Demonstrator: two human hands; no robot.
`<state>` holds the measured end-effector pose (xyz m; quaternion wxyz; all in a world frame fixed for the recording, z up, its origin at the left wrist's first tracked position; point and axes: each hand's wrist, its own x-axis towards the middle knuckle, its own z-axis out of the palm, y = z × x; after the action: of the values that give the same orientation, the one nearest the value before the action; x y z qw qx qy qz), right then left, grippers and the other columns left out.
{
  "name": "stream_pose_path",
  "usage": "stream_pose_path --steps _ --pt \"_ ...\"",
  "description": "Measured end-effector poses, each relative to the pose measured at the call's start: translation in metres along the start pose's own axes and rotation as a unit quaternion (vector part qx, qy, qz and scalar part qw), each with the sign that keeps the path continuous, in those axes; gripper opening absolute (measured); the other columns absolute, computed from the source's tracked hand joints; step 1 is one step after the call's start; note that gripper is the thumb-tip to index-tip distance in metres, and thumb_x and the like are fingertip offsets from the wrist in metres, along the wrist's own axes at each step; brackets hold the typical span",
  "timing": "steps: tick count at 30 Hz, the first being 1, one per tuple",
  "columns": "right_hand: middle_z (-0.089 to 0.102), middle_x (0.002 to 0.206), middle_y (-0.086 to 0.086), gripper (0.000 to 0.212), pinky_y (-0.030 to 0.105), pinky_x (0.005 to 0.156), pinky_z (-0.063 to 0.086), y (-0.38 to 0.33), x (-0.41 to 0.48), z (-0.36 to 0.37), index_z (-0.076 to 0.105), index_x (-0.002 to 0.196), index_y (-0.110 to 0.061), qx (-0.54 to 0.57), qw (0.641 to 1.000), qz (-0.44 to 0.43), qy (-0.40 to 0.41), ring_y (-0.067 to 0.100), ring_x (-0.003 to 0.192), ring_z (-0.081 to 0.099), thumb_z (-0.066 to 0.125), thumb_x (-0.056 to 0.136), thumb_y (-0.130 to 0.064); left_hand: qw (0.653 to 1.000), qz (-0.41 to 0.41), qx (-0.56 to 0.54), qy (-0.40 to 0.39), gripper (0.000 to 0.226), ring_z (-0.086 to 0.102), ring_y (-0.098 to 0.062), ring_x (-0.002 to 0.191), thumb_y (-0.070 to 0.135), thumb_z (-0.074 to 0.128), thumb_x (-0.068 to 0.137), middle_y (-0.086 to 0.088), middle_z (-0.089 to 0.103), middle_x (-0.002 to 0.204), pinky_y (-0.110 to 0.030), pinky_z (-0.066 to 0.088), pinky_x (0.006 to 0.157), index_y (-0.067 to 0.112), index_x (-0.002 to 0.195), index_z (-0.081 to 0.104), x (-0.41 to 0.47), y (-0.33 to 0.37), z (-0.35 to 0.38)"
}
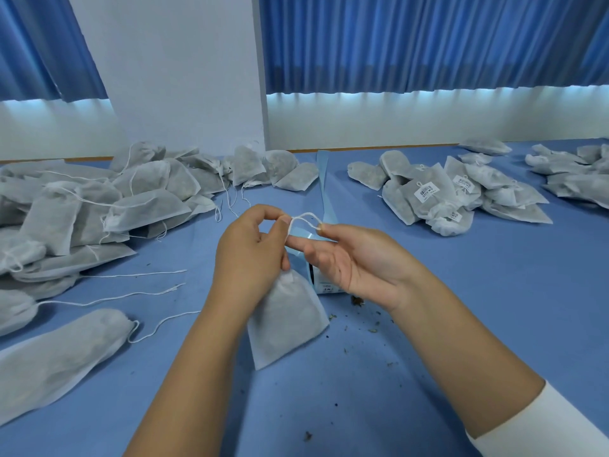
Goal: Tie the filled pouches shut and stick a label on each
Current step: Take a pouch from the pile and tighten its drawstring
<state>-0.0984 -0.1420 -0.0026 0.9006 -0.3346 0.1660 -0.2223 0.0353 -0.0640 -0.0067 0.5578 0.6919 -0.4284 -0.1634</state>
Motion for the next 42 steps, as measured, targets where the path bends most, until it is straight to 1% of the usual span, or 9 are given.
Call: stream_pose_path --steps 4,9,11,15,20,29,33,37,42 --pt "0.06 0.122 0.033 0.019 0.023 0.05 0.057 -0.001 0.0 0.0 0.044 0.116 0.004 0.012 1.0 0.022 -0.005 0.02 0.059 0.068 0.035 0.103 -0.007 0.987 -0.082 -0.119 -0.065 0.021 0.046 -0.014 0.043 0.02 0.059 0.093 -0.02 0.064 0.066 -0.031 0.043 0.06 0.027 0.076 0.07 0.001 0.005 -0.007" --pt "0.063 0.115 0.028 0.03 0.023 0.049 0.057 -0.001 -0.001 0.0 0.042 0.125 0.003 0.044 0.998 0.041 -0.022 0.019 0.06 0.069 0.042 0.095 -0.005 0.959 -0.148 -0.213 -0.118 0.03 0.051 -0.01 0.043 0.015 0.061 0.093 -0.006 0.063 0.06 -0.032 0.043 0.062 0.025 0.068 0.074 0.003 0.007 -0.014" --pt "0.063 0.114 0.025 0.036 0.022 0.049 0.057 -0.002 -0.002 0.001 0.041 0.129 -0.001 0.034 0.998 0.042 -0.03 0.019 0.062 0.07 0.044 0.093 -0.006 0.961 -0.148 -0.208 -0.11 0.026 0.052 -0.01 0.042 0.014 0.061 0.095 -0.003 0.062 0.055 -0.031 0.044 0.06 0.023 0.072 0.071 0.004 0.006 -0.013" --pt "0.067 0.086 0.009 0.007 0.019 0.043 0.051 0.002 -0.003 0.003 0.049 0.099 -0.006 -0.016 0.999 0.029 -0.023 0.011 0.052 0.06 0.045 0.096 -0.011 0.99 -0.091 -0.085 -0.061 0.012 0.048 -0.012 0.04 0.019 0.053 0.098 0.003 0.056 0.044 -0.02 0.041 0.048 0.021 0.089 0.061 0.003 0.004 -0.006" --pt "0.065 0.076 0.003 0.012 0.016 0.041 0.042 0.004 -0.001 0.003 0.047 0.091 -0.011 -0.077 0.997 0.005 0.013 0.009 0.046 0.05 0.041 0.101 -0.012 0.999 -0.03 0.0 -0.023 0.016 0.041 -0.005 0.034 0.019 0.045 0.101 0.008 0.058 0.043 -0.013 0.029 0.034 0.027 0.088 0.051 0.004 -0.003 0.002" --pt "0.072 0.086 0.01 0.01 0.024 0.048 0.049 -0.001 0.0 -0.001 0.052 0.104 -0.006 -0.15 0.983 -0.086 0.057 0.015 0.056 0.06 0.045 0.1 -0.011 0.999 -0.004 -0.034 -0.03 0.01 0.046 -0.011 0.043 0.027 0.052 0.1 0.006 0.058 0.045 -0.015 0.031 0.038 0.029 0.091 0.056 0.004 -0.002 0.0" --pt "0.07 0.086 0.013 0.014 0.025 0.05 0.052 -0.008 -0.002 -0.001 0.057 0.093 -0.003 -0.103 0.981 -0.132 0.098 0.017 0.057 0.063 0.046 0.1 -0.008 0.993 -0.036 -0.053 -0.102 0.024 0.057 -0.018 0.065 0.046 0.052 0.099 0.007 0.07 0.063 -0.031 0.046 0.068 0.025 0.097 0.064 0.002 0.0 -0.003" --pt "0.07 0.074 0.012 0.017 0.025 0.053 0.055 -0.019 -0.005 0.0 0.055 0.087 0.0 -0.004 0.981 -0.158 0.112 0.019 0.058 0.068 0.045 0.1 -0.004 0.985 -0.021 -0.021 -0.169 0.032 0.053 0.009 0.059 0.056 0.059 0.087 0.02 0.068 0.071 -0.006 0.039 0.054 0.026 0.095 0.069 0.002 0.0 -0.005" --pt "0.071 0.077 0.008 0.015 0.027 0.057 0.056 -0.028 -0.009 -0.003 0.054 0.09 -0.006 -0.01 0.975 -0.195 0.106 0.018 0.066 0.071 0.043 0.101 -0.009 0.97 -0.045 -0.04 -0.236 0.021 0.066 0.003 0.083 0.013 0.07 0.088 0.013 0.075 0.095 -0.006 0.045 0.065 0.025 0.105 0.071 0.003 -0.003 -0.021"
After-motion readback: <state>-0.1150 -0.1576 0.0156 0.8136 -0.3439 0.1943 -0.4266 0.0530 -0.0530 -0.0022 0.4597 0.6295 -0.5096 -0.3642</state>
